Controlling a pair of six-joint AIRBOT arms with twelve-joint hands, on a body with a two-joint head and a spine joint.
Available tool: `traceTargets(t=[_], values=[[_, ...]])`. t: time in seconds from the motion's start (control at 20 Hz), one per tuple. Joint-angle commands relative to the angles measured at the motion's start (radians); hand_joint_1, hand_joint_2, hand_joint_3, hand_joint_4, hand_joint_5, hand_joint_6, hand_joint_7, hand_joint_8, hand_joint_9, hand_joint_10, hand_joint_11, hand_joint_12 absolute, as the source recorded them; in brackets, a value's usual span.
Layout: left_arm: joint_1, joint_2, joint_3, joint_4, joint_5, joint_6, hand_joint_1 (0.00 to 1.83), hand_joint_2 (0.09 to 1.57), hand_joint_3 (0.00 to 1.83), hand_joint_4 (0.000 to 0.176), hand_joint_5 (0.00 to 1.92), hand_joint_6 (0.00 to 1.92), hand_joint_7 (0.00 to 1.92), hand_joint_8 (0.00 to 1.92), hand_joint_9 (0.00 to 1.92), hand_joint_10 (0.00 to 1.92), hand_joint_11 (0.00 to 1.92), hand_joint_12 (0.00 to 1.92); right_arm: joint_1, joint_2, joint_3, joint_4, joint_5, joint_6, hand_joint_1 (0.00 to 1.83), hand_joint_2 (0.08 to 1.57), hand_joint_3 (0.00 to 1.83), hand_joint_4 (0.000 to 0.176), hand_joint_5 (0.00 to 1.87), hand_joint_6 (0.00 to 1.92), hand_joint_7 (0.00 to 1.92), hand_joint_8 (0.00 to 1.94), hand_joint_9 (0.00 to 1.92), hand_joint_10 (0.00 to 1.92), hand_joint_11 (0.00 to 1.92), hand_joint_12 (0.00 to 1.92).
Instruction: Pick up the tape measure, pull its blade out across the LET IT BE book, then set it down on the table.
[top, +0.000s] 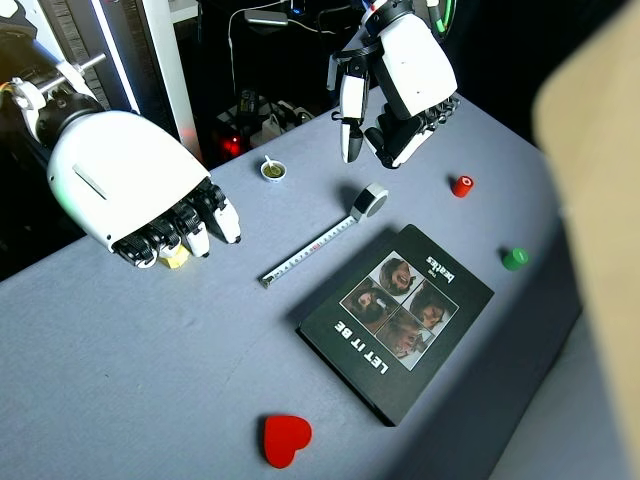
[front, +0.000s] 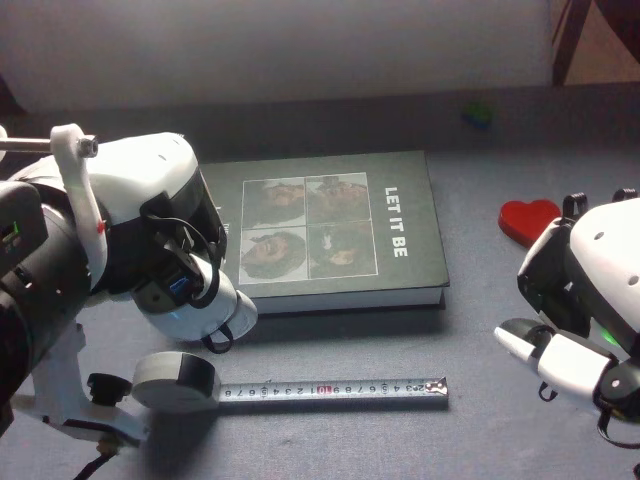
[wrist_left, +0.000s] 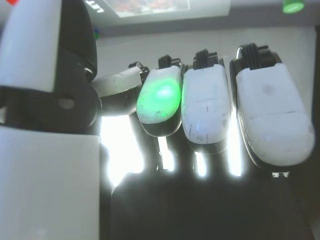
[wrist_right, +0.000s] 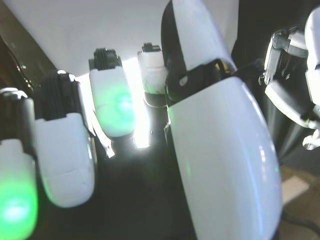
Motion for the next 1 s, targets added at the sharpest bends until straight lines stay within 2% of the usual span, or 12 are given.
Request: traceTargets(t=[0.0,0.1,0.25,0.5,0.55,0.65,0.75,0.8,0.95], values=[[-0.008,-0.003,-0.004,0.075,-0.006,-0.002,0.22,1.17,0.15,0.068,0.20,0.07,0.18,0.04,0.14,0.04,0.02,0.41,0.006,0.002,-0.003,-0.086,-0.066,-0.004,0.00,1.03,0.18,0.082,0.10,0.08,0.17,0.05,0.09,0.11,0.00,0.73],[-0.015,-0.003,-0.005,0.074,-0.006,-0.003,0.21,1.24,0.01,0.066,0.23,0.00,0.20,0.00,0.15,0.00,0.00,0.49,0.007,0.003,-0.003,-0.101,-0.068,0.015,0.00,1.11,0.02,0.079,0.13,0.01,0.19,0.00,0.13,0.02,0.00,0.72],[-0.027,-0.004,-0.002,0.085,-0.006,-0.002,0.20,1.24,0.00,0.065,0.25,0.01,0.20,0.00,0.15,0.00,0.00,0.51,0.003,0.005,-0.004,-0.097,-0.062,-0.002,0.00,1.12,0.02,0.068,0.15,0.01,0.19,0.00,0.13,0.01,0.00,0.72],[-0.054,-0.001,0.031,0.089,0.033,0.040,0.20,1.23,0.00,0.063,0.24,0.00,0.20,0.00,0.18,0.01,0.00,0.58,-0.002,0.000,-0.005,-0.092,-0.078,0.008,0.01,1.13,0.01,0.067,0.16,0.01,0.19,0.00,0.15,0.02,0.00,0.72],[-0.062,0.002,0.037,0.089,0.044,0.057,0.20,1.23,0.00,0.063,0.23,0.00,0.20,0.00,0.19,0.01,0.00,0.58,0.000,0.001,-0.007,-0.097,-0.075,-0.010,0.02,1.12,0.01,0.067,0.18,0.02,0.20,0.00,0.16,0.02,0.00,0.72],[-0.070,0.003,0.046,0.088,0.062,0.075,0.21,1.21,0.00,0.064,0.22,0.00,0.19,0.00,0.19,0.00,0.00,0.55,-0.002,0.002,-0.007,-0.099,-0.079,0.012,0.02,1.13,0.01,0.066,0.20,0.02,0.22,0.01,0.17,0.02,0.00,0.74],[-0.075,0.027,0.047,0.079,0.098,0.113,0.30,1.16,0.00,0.063,0.23,0.00,0.19,0.00,0.19,0.00,0.00,0.53,-0.003,0.001,-0.008,-0.097,-0.076,-0.008,0.03,1.13,0.00,0.066,0.21,0.01,0.23,0.00,0.19,0.01,0.00,0.79],[-0.076,0.041,0.048,0.067,0.119,0.133,0.41,1.10,0.00,0.059,0.23,0.00,0.19,0.00,0.18,0.00,0.00,0.54,-0.003,0.001,-0.008,-0.097,-0.081,-0.001,0.04,1.13,0.00,0.066,0.21,0.01,0.23,0.00,0.19,0.01,0.00,0.80],[-0.037,0.102,0.057,0.110,0.286,0.083,0.66,1.03,0.00,0.033,0.23,0.00,0.25,0.01,0.23,0.01,0.00,0.58,-0.002,0.000,-0.010,-0.105,-0.086,-0.002,0.03,1.14,0.01,0.064,0.24,0.01,0.27,0.01,0.22,0.01,0.00,0.75]])
